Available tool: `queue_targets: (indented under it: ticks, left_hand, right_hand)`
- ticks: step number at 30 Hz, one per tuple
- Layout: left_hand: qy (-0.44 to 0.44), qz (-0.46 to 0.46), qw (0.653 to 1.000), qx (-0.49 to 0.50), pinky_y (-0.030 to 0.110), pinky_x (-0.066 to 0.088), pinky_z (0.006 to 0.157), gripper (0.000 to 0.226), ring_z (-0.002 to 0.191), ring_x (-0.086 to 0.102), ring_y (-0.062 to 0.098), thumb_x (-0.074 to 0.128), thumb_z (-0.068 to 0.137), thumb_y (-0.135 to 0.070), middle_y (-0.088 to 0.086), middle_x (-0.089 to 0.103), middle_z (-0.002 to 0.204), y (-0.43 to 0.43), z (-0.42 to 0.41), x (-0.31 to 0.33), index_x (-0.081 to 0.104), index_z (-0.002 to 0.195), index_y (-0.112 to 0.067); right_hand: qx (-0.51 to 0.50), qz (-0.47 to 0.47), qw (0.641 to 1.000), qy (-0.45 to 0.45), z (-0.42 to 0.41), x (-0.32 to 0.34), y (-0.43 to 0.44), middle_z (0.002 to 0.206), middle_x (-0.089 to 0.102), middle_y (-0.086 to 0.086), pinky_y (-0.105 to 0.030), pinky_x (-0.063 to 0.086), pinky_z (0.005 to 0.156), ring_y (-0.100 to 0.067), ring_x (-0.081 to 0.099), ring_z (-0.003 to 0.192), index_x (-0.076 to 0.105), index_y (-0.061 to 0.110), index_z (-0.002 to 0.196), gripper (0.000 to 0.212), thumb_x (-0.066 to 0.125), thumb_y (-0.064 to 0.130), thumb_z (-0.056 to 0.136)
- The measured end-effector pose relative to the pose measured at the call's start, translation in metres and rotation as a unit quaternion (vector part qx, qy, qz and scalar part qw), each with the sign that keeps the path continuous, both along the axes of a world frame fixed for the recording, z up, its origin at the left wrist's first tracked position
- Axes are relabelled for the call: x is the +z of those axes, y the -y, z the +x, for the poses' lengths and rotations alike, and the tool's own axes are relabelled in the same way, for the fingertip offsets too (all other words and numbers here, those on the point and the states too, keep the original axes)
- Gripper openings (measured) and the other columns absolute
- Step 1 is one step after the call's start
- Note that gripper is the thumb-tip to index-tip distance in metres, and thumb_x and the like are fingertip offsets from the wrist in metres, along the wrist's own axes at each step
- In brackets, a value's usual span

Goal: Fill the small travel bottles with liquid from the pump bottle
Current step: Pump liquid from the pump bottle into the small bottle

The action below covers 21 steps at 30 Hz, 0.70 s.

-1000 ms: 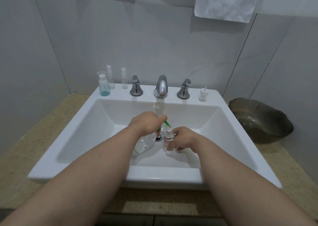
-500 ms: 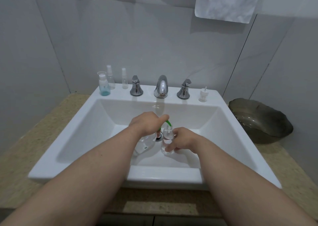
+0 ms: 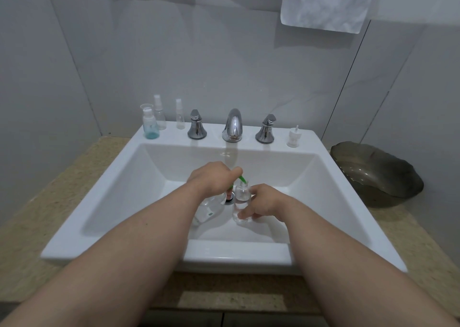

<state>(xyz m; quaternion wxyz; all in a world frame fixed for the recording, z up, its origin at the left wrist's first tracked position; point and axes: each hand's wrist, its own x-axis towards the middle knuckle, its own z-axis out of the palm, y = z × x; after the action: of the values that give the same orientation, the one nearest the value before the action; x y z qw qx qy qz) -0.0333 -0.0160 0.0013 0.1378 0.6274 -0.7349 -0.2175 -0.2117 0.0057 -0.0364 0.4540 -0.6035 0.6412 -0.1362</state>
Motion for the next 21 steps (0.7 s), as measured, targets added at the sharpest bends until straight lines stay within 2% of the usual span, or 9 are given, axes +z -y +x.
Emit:
queue_targets:
  ticks: [7, 10, 17, 21]
  left_hand:
    - [-0.008, -0.007, 1.0, -0.004, 0.034, 0.043, 0.068, 0.057, 0.081, 0.064, 0.024, 0.039, 0.095, -0.054, -0.003, 0.069, 0.076, -0.0012, 0.0023, 0.0012, 0.066, 0.059, -0.018]
    - [-0.016, -0.001, 1.0, 0.002, 0.035, 0.047, 0.074, 0.059, 0.084, 0.065, 0.024, 0.039, 0.095, -0.058, -0.002, 0.07, 0.081, -0.0013, 0.003, 0.001, 0.068, 0.062, -0.019]
    - [-0.024, 0.006, 1.0, 0.006, 0.036, 0.047, 0.081, 0.067, 0.084, 0.064, 0.019, 0.036, 0.097, -0.07, -0.009, 0.069, 0.076, -0.0064, 0.0008, 0.0035, 0.071, 0.071, -0.019]
    - [-0.031, 0.007, 0.999, 0.01, 0.036, 0.048, 0.081, 0.067, 0.083, 0.065, 0.021, 0.037, 0.096, -0.068, -0.005, 0.072, 0.08, -0.0048, 0.0029, 0.0028, 0.072, 0.068, -0.018]
  right_hand:
    - [0.005, -0.002, 1.0, 0.0, 0.0007, 0.0027, -0.0019, 0.089, 0.068, -0.002, -0.033, 0.059, 0.079, -0.02, 0.064, 0.073, 0.072, 0.021, 0.109, 0.049, 0.093, 0.012, 0.066]
    - [0.006, -0.005, 1.0, -0.001, 0.0008, 0.0027, -0.0023, 0.088, 0.069, -0.004, -0.038, 0.06, 0.083, -0.021, 0.064, 0.074, 0.073, 0.021, 0.106, 0.047, 0.093, 0.012, 0.064]
    - [0.013, -0.013, 1.0, -0.006, 0.0017, 0.0063, -0.0054, 0.088, 0.067, -0.005, -0.038, 0.061, 0.082, -0.021, 0.064, 0.076, 0.073, 0.019, 0.1, 0.039, 0.09, 0.007, 0.066]
    - [0.003, -0.009, 1.0, -0.008, 0.0031, 0.0085, -0.0061, 0.093, 0.07, -0.008, -0.034, 0.059, 0.074, -0.021, 0.066, 0.077, 0.07, 0.02, 0.106, 0.046, 0.088, 0.008, 0.065]
